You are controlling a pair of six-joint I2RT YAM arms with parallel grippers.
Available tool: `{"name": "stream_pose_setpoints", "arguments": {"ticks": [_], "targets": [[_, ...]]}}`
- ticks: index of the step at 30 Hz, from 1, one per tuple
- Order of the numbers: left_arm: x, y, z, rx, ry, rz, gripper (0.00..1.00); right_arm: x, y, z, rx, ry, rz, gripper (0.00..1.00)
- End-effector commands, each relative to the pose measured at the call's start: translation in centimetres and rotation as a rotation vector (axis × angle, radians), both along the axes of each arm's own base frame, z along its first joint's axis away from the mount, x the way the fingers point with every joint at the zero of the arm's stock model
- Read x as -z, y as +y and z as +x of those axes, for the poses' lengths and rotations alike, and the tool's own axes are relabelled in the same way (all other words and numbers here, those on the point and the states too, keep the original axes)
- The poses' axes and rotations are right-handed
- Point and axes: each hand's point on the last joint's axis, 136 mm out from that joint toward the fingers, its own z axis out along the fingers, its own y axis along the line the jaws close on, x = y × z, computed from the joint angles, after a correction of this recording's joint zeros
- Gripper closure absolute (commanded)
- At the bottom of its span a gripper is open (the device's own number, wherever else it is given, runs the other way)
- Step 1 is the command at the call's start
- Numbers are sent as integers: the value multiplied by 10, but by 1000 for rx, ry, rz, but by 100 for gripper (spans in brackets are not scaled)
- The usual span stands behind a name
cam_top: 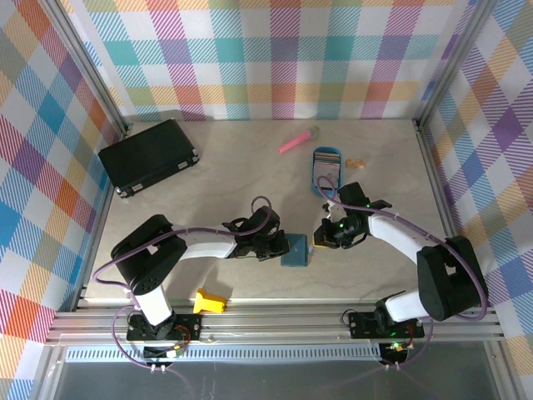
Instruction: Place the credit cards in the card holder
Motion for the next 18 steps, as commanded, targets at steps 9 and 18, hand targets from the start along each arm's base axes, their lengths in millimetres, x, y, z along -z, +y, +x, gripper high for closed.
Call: {"name": "stream_pose_setpoints", "arguments": {"ticks": [9, 18], "targets": [[18, 7, -4, -2, 43, 52, 93, -20, 24, 8, -35, -19, 99, 100], [17, 6, -4, -3, 38, 39, 93, -20, 35, 9, -52, -14, 122, 100]]}}
